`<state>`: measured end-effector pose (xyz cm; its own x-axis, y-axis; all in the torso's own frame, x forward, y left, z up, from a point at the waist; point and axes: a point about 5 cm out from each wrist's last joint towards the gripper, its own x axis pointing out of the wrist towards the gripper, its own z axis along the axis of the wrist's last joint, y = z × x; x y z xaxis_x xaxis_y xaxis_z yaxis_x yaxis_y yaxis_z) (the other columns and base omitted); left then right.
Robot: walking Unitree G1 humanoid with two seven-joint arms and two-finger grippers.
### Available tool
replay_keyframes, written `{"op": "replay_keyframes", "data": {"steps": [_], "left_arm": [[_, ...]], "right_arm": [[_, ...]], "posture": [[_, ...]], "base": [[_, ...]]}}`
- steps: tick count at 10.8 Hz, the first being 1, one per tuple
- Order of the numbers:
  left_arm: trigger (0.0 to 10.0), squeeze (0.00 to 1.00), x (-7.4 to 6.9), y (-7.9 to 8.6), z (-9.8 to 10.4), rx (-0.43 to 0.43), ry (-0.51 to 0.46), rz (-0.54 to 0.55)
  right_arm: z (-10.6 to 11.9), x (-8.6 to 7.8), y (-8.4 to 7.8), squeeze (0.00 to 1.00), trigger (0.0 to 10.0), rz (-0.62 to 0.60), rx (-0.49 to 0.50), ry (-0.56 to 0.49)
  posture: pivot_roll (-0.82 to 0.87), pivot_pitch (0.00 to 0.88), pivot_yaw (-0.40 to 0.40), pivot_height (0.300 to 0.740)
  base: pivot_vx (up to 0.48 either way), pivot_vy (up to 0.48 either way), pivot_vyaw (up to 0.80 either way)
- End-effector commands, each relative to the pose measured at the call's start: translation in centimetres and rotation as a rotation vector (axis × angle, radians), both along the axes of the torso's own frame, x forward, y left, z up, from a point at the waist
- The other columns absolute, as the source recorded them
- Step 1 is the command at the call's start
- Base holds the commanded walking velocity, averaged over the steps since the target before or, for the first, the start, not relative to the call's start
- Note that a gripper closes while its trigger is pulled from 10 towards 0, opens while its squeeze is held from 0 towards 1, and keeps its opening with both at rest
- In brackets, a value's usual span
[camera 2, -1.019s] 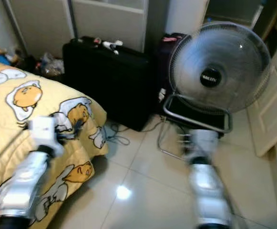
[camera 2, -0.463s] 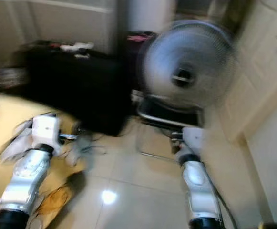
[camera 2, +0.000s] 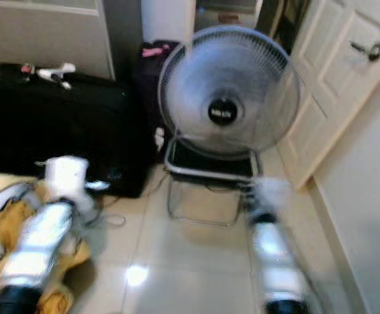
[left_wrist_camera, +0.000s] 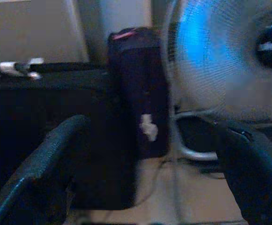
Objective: Clean up the room
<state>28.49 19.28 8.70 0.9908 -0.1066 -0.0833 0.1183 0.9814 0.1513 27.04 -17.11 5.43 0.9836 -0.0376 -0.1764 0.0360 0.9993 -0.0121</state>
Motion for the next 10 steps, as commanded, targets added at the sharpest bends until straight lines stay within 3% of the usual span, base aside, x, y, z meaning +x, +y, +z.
{"op": "replay_keyframes", "data": {"steps": [1, 10], "left_arm": [[10.0, 0.03, 0.33, -1.17, 0.29, -0.012, -0.011, -0.036], [10.0, 0.02, 0.37, -1.24, 0.22, -0.015, -0.011, -0.052]], "right_arm": [[0.48, 0.04, -1.47, 0.00, 10.0, -0.038, -0.025, -0.021], [-0.01, 0.20, -1.54, 0.00, 10.0, -0.023, -0.021, 0.008]], "posture": [[-0.13, 0.000, -0.026, 0.740], [-0.13, 0.000, -0.027, 0.740]], "base": [[0.375, 0.000, 0.00], [0.372, 0.000, 0.00]]}}
